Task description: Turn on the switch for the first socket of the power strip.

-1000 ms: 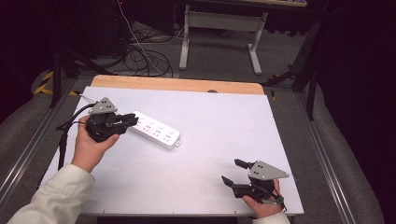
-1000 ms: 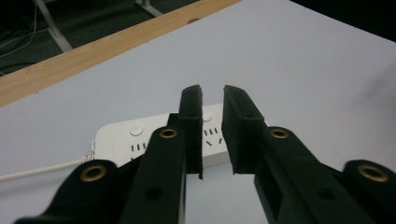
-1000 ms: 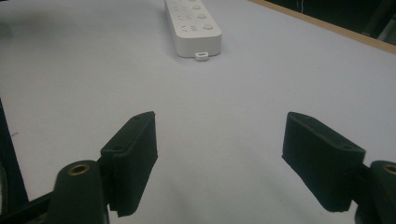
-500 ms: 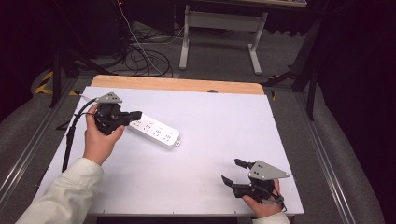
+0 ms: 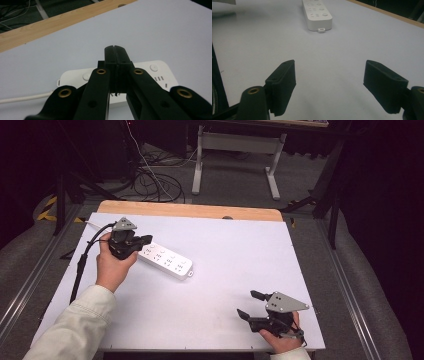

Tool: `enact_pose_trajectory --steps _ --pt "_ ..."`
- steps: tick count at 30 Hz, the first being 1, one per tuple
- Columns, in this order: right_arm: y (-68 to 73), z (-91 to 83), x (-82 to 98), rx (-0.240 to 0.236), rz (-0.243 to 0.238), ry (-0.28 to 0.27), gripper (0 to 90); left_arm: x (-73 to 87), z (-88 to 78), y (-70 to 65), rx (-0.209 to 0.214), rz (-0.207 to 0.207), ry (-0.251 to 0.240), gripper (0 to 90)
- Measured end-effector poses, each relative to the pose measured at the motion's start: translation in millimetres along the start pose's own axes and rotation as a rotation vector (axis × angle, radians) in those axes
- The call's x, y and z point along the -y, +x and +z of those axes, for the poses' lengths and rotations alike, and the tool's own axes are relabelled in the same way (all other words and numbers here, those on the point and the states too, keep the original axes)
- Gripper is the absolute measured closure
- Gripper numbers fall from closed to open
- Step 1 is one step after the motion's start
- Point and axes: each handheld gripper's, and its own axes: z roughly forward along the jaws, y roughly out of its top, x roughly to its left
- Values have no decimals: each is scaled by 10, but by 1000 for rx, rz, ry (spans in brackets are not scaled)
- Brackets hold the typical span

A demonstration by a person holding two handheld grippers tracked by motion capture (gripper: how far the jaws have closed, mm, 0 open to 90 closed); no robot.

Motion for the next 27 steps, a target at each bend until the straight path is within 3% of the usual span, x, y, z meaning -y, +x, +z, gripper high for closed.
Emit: enact_pose_trajectory --steps 4,13,19,27 --pt "-3 -4 2 0 1 -4 265 22 94 5 -25 15 9 900" --pt "-1 -4 4 -5 5 -8 265 60 290 48 -51 5 3 900" --pt "-6 -8 8 -8 9 -10 265 122 422 130 -57 -37 33 900" --pt "-8 -5 11 -10 8 -8 265 181 530 183 -62 -43 75 900"
